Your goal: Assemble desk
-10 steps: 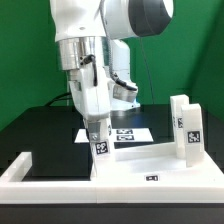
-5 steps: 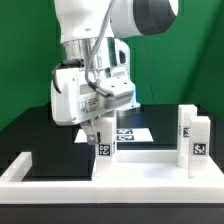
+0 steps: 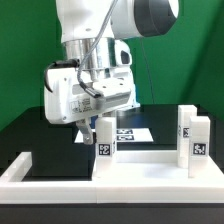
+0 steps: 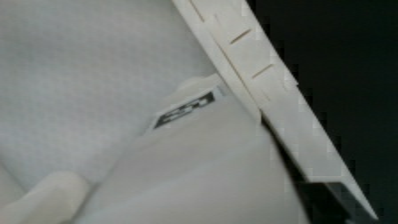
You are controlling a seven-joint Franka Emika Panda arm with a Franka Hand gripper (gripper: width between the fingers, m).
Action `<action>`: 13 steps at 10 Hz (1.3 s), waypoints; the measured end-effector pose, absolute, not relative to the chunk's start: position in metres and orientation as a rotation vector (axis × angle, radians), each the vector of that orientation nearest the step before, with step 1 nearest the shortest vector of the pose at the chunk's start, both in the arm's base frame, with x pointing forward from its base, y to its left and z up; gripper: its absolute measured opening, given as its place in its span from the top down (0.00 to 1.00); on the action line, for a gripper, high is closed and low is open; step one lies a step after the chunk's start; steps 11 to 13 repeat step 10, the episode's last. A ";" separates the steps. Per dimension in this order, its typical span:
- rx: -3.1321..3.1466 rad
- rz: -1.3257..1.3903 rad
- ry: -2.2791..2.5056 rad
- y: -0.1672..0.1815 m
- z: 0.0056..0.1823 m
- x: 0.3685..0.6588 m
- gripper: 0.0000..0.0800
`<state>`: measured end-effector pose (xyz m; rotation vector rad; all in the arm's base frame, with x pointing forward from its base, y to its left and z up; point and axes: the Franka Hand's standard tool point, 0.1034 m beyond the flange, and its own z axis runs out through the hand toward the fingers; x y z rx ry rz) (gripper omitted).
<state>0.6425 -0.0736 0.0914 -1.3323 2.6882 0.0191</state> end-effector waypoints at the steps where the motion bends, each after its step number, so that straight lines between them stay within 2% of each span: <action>1: -1.334 0.019 2.686 -0.073 0.092 0.643 0.30; 2: -1.348 0.012 2.661 -0.069 0.102 0.645 0.30; 3: -1.347 -0.005 2.627 -0.065 0.120 0.646 0.21; 4: -1.346 -0.001 2.595 -0.059 0.141 0.646 0.19; 5: -1.346 0.002 2.572 -0.052 0.155 0.647 0.19; 7: -1.387 0.063 2.565 -0.034 0.160 0.646 0.19; 13: -1.395 0.053 2.559 -0.036 0.158 0.646 0.19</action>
Offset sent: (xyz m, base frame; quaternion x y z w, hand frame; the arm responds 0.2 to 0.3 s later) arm -0.0169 0.0097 0.0765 0.0255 -0.0406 -0.0129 0.9988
